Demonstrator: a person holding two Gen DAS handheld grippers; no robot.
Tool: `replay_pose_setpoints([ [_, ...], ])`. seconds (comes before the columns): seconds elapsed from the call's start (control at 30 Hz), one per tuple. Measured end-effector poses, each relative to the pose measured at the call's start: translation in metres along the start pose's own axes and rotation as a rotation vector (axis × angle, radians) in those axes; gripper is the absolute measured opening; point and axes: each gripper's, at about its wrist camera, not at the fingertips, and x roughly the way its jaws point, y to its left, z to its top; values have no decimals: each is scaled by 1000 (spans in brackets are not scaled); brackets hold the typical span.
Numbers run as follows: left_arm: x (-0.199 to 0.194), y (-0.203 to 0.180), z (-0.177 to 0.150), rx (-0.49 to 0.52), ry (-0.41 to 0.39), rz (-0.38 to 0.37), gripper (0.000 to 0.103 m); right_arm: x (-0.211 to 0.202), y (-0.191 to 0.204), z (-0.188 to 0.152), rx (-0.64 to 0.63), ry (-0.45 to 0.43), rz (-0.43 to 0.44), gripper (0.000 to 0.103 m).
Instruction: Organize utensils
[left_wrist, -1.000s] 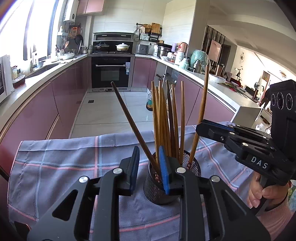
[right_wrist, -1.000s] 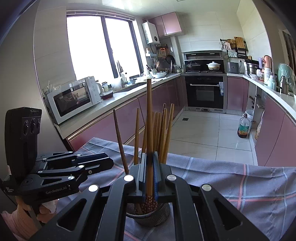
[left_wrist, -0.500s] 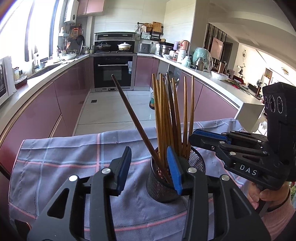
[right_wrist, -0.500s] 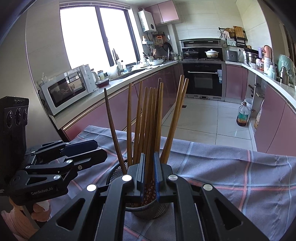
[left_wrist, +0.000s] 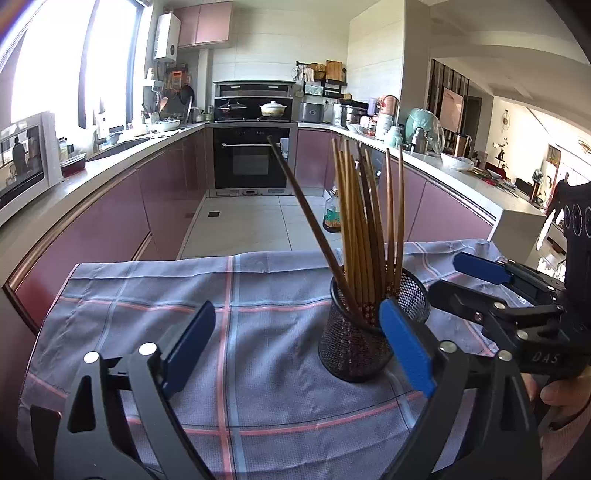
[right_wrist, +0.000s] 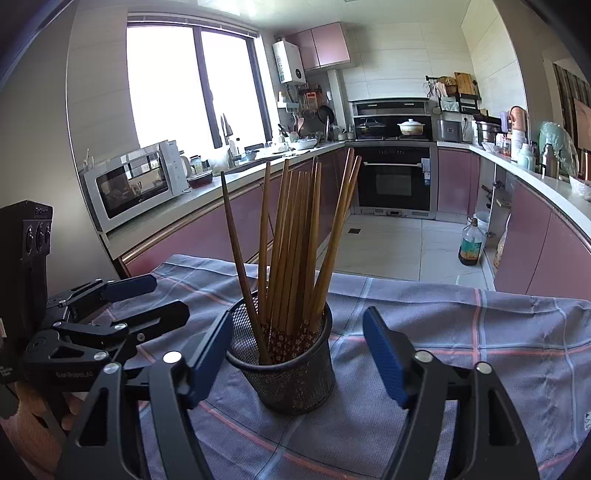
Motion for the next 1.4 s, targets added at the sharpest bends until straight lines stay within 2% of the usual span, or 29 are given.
replay_pose_setpoints([
  [0.07,-7,6,-7,-15,-17,20,97,-5,3,-8,-6,-14,-24,82],
  [0.17,-20,15,-19,-33,-42,54,97,-11,7,-19,-25,-16,-58,93],
  [0.23,-29,18,-27,-44,-47,66,97,-17,13,-26,-42,-34,-69,96],
  [0.47,-57,15,-53,-32,-72,122,97,-38,28,-46,-27,-90,-73,96],
  [0.6,-74,11,-61,-33,-117,152,97,-48,37,-58,-42,-111,-105,96],
  [0.7,-86,11,-66,-49,-143,157,97,-59,38,-62,-33,-145,-95,96],
  [0.97,-108,0,-68,-32,-207,168,97,-78,47,-67,-31,-233,-102,96],
  [1.4,-132,-5,-68,-31,-280,180,97,-93,50,-68,-31,-297,-120,96],
])
